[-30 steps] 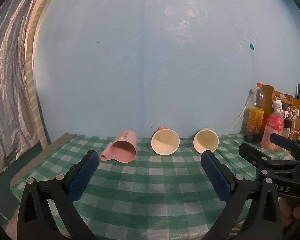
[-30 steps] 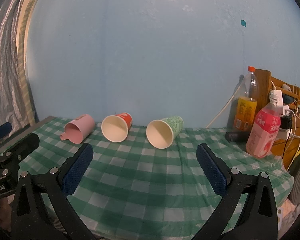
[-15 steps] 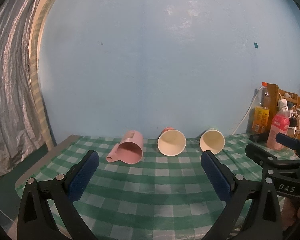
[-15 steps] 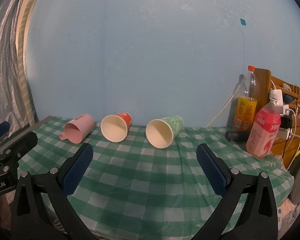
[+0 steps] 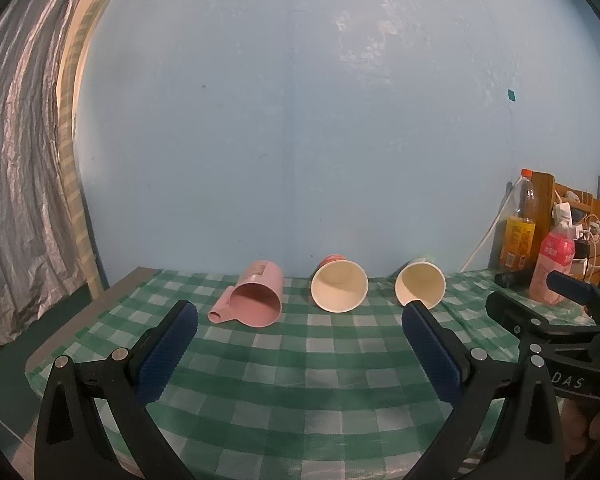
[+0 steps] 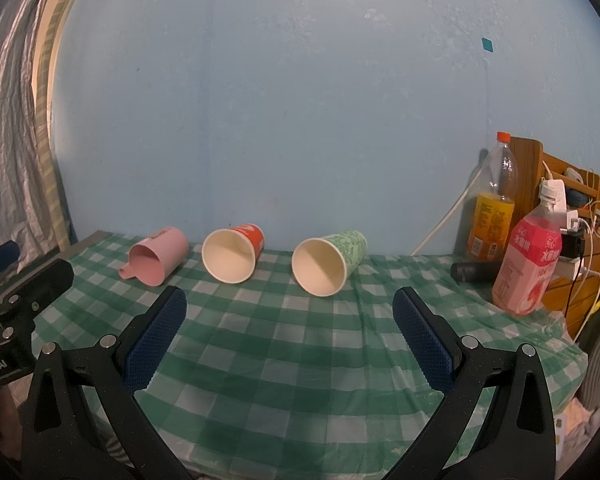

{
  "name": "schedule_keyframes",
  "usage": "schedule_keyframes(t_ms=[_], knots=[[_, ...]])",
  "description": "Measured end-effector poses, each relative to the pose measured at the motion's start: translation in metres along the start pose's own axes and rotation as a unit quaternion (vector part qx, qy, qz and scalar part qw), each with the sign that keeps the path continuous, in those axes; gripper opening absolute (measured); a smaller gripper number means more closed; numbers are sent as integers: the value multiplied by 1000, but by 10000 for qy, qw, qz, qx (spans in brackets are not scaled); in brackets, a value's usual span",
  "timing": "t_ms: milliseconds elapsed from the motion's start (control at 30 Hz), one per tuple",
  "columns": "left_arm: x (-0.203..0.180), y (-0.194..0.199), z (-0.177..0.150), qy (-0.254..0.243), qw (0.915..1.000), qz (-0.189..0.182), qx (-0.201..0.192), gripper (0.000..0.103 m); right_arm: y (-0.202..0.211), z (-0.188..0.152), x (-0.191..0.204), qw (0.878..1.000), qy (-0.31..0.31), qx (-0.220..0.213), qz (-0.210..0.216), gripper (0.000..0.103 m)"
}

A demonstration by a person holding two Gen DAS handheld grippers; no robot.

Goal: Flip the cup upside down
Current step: 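Move the left tool toward the green leaf-patterned paper cup lying on its side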

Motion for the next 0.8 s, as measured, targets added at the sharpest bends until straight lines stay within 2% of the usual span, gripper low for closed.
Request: schedule_keyframes(t_ms=[267, 400, 567, 800], knots=[[-13, -17, 5, -119, 9995, -208, 223, 103, -7, 1, -7, 9998, -57, 145, 79, 102], [-26, -33, 12, -288, 9982, -336, 411, 103, -16, 6, -26, 9994, -158, 296, 36, 102], [-38, -52, 25, -250, 9961, -555, 640, 103, -30, 17, -54, 9985, -222, 461, -186, 102], [-73, -88, 55, -467, 9901, -884, 987, 103, -58, 33, -88, 9938, -697, 868, 72, 102]])
Point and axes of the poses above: each gripper's, at about its wrist camera, not at the fingertips, and y roughly against the way its jaws point, x to its left, z to its top, the point moved 6 cm from there along -y, roughly the way its jaws point, and after that the axes turned 8 degrees about z, right-handed, at the moved point
